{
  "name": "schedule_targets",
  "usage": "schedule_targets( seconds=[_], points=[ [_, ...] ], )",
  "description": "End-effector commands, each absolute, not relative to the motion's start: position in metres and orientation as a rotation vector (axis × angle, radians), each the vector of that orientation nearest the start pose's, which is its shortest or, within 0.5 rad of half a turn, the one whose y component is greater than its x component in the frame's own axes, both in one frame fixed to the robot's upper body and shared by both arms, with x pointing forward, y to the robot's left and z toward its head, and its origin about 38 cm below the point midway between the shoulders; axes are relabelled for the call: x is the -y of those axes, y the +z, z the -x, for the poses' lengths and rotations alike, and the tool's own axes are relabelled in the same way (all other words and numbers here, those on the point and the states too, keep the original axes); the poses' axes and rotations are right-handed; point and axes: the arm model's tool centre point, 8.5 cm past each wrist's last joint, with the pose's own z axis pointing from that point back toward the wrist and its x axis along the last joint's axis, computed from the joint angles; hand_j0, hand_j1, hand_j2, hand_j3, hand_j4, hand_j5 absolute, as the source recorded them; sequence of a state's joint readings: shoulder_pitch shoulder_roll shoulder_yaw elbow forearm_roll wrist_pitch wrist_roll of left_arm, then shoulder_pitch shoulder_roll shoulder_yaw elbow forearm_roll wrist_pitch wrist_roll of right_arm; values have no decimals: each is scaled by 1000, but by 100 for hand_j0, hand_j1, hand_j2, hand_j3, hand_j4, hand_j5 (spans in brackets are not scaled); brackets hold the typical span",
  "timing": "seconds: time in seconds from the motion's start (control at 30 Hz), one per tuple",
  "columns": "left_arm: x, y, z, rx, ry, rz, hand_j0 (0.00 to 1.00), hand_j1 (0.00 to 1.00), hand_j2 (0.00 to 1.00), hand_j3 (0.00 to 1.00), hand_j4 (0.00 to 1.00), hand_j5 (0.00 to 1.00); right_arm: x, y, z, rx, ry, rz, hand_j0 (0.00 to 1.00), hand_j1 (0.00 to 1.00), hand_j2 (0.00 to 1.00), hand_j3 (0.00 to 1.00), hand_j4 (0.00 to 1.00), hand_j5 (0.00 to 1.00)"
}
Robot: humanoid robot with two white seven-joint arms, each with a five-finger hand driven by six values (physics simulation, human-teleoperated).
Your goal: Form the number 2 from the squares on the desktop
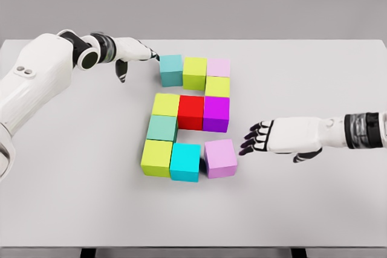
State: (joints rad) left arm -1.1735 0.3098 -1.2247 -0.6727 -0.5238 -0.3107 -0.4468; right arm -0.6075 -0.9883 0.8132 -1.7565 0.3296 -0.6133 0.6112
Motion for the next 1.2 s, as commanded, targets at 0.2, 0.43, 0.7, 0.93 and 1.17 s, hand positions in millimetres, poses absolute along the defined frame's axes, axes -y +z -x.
schedule_targets(
  seconds=[0.2,0.43,0.7,0.93,1.17],
  points=[
    [-185,178,-573,935,-2128,-611,100,100,100,100,100,100,269,189,-354,-1545,-3145,-215,100,100,100,100,100,100],
    [-183,178,-573,939,-2131,-610,100,100,100,100,100,100,264,179,-349,-1511,-3151,-170,100,100,100,100,100,100],
    [-184,180,-573,940,-2130,-614,100,100,100,100,100,100,254,179,-349,-1531,-3126,-145,100,100,100,100,100,100],
    [-176,182,-571,960,-2144,-609,100,100,100,100,100,100,239,174,-348,-1519,-3100,-90,100,100,100,100,100,100],
    [-196,193,-578,968,-2072,-641,100,100,100,100,100,100,232,172,-347,-1502,-3089,-62,100,100,100,100,100,100]
  ],
)
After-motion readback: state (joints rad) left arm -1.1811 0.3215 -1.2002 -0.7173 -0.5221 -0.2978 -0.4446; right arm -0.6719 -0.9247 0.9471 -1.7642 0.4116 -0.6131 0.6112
